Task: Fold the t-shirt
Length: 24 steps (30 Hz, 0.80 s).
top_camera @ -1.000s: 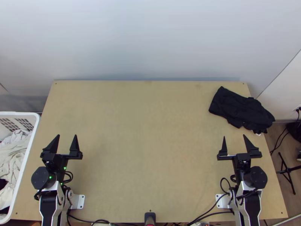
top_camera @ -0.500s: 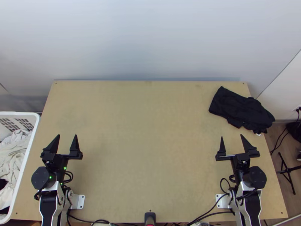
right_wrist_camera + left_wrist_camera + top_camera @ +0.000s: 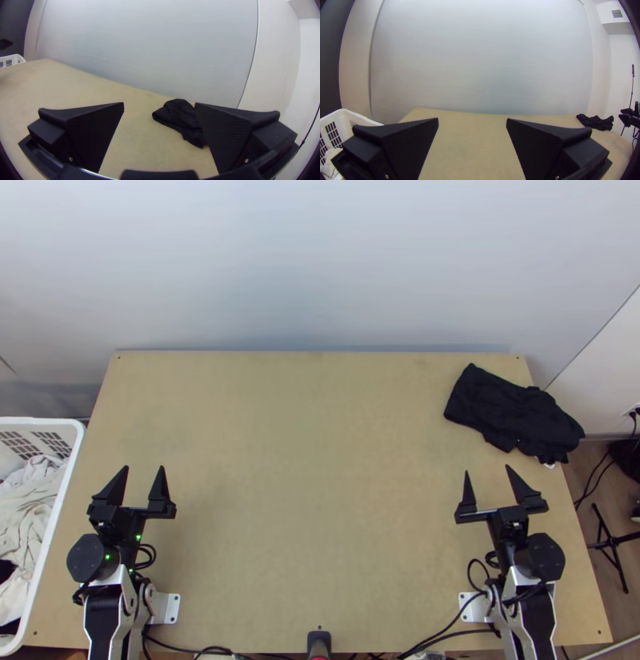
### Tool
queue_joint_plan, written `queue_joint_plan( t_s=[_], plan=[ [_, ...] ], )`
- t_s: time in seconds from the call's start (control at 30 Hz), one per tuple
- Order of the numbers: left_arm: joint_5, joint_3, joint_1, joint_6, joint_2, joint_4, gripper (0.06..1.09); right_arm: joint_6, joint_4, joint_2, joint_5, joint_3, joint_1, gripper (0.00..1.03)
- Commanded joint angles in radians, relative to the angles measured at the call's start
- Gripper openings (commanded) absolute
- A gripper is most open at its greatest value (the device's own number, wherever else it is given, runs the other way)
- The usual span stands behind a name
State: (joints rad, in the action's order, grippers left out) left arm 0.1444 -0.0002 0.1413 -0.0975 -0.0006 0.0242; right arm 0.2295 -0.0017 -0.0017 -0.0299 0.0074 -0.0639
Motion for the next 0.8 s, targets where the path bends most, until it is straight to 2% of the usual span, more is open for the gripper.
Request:
queue_joint_plan(
  t_s=[0.0,0.1,0.13,0.17,0.3,0.4,0.57,0.7,0.77],
  plan=[
    [-0.005,0.000,0.007,0.019,-0.001,0.000,1.05,0.067,0.000,0.000,0.001,0.000,-0.085,0.98],
    [-0.003,0.000,0.004,0.076,0.001,-0.001,1.05,0.186,0.002,-0.003,0.002,0.000,-0.146,0.98],
    [-0.003,0.000,0.000,0.084,0.001,-0.003,1.05,0.295,0.009,-0.006,0.022,0.000,-0.166,0.99],
    [-0.003,0.000,-0.006,0.085,0.001,-0.003,1.05,0.332,0.012,-0.004,0.021,0.000,-0.177,0.99],
    [-0.003,0.000,-0.014,0.087,0.001,-0.004,1.05,0.303,0.020,-0.004,0.025,-0.001,-0.188,0.99],
    [-0.006,0.000,-0.011,0.114,0.001,-0.004,1.05,0.300,0.045,-0.004,0.071,-0.003,-0.185,0.99],
    [-0.019,0.016,-0.011,0.134,0.021,-0.015,1.05,0.268,0.045,0.000,0.076,0.022,-0.154,0.99],
    [0.004,0.095,-0.026,0.199,0.033,-0.199,1.05,0.251,-0.057,0.086,0.054,0.121,-0.154,0.99],
    [0.012,0.123,0.001,0.219,0.073,-0.191,1.05,0.248,-0.083,0.128,0.053,0.181,-0.137,0.99]
  ],
)
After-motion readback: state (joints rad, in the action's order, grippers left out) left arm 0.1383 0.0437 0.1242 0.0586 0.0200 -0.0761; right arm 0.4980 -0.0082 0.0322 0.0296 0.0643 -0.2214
